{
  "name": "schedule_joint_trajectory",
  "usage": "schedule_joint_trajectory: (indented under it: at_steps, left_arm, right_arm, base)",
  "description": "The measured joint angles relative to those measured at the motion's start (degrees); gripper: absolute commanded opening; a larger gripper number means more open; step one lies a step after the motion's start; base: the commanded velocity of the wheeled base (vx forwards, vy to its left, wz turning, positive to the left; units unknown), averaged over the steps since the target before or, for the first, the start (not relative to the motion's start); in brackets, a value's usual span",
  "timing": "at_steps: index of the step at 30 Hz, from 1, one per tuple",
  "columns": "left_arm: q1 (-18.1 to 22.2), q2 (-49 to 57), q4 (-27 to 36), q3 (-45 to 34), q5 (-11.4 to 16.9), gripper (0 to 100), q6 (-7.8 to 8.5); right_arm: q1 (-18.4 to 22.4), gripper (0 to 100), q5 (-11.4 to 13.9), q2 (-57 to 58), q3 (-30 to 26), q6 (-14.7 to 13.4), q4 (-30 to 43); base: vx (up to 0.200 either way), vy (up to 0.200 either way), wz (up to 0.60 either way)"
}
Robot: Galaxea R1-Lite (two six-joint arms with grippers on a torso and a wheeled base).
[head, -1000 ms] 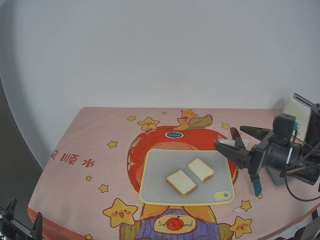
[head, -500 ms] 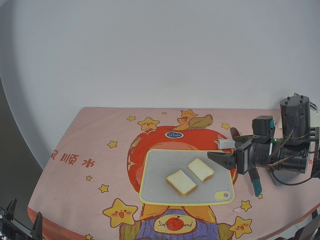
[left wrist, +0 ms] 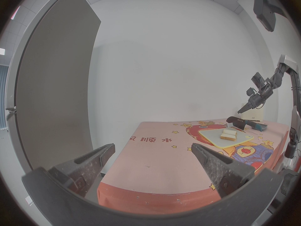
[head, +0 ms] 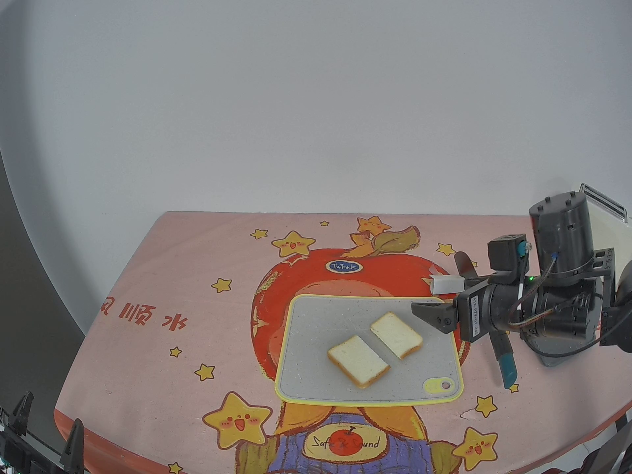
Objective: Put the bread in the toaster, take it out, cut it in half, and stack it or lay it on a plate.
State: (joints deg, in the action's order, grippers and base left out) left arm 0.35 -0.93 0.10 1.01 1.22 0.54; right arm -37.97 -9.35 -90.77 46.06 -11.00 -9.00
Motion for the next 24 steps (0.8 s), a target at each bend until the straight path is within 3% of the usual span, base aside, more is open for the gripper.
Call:
schedule_joint_trajectory:
  at_steps: [13,19,24]
  left_arm:
    - [0.00,0.00,0.00,0.00,0.01,100,0.00]
    - [0.00,0.00,0.00,0.00,0.00,100,0.00]
    - [-0.05,0.00,0.00,0.00,0.01,100,0.00]
  right_arm:
    - [-0.69,100,-0.12,-3.63,3.17,-1.26,3.85]
    - [-1.11,100,-3.34,-5.14,3.97,-1.61,3.88]
    - [-1.30,100,-3.64,-6.00,5.21,-3.91,3.94]
  base:
    - [0.000,0.000,0.00]
    - [0.000,0.000,0.00]
    - [0.000,0.000,0.00]
